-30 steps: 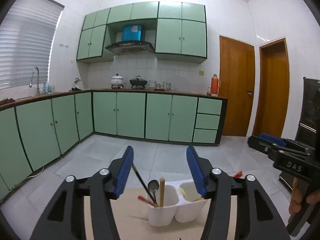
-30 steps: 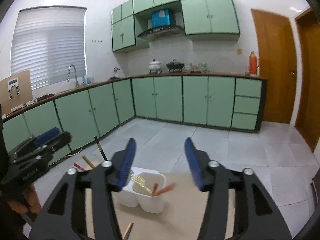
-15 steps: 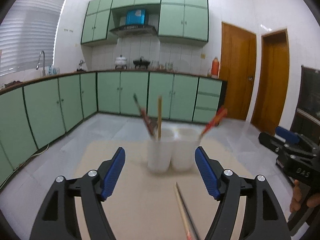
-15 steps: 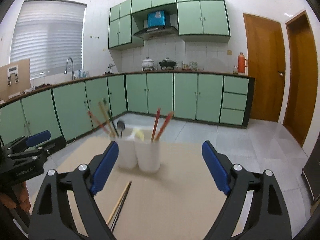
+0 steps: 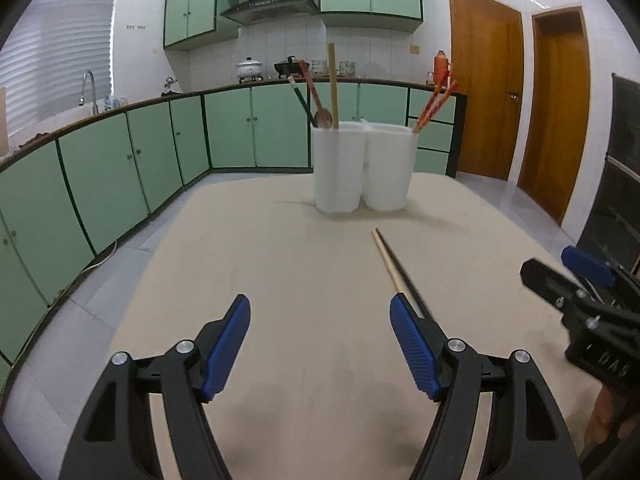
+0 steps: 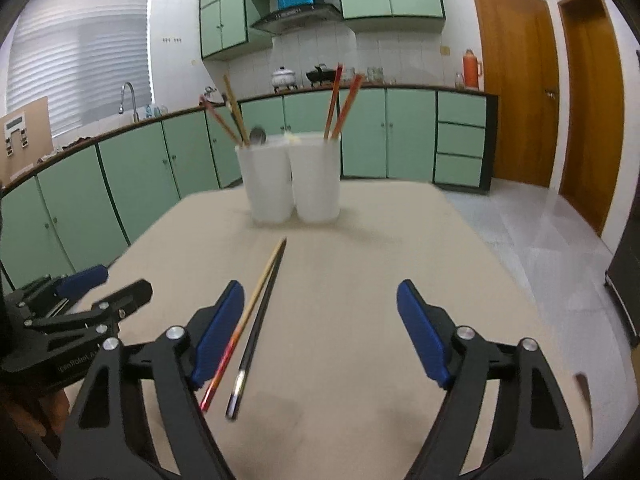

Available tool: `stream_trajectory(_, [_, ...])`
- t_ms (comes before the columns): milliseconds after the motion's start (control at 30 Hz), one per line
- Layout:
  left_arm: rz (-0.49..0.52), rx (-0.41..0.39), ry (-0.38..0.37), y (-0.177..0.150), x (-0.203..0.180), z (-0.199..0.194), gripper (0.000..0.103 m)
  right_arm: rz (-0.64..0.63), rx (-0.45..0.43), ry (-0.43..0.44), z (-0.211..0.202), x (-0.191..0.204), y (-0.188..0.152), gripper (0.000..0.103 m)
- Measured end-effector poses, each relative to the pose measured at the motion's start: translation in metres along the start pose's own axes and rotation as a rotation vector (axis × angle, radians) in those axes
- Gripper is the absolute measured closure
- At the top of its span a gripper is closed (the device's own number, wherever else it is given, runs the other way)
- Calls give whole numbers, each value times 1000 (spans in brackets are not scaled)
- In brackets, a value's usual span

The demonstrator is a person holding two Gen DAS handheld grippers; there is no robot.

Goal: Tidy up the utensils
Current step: 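Open both tools and move them back over the last two chopsticks, then close the right tool on the black chopstick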

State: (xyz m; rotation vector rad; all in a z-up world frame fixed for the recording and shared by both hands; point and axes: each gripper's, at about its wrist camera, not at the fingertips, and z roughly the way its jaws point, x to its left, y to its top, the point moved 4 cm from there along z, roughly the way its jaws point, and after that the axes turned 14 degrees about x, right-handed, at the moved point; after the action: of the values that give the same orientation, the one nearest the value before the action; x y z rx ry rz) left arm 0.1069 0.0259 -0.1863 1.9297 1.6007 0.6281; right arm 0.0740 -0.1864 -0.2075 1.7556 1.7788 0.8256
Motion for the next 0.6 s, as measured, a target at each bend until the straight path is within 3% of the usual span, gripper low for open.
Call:
stream_trajectory(333, [-31,-36,37,-12,20,-12,32,-44,57,0,11,34,-30,56])
stream_trajectory(600, [-59,-46,23,-17,28,-12,32,-89,96,-19,18,51,-46,66])
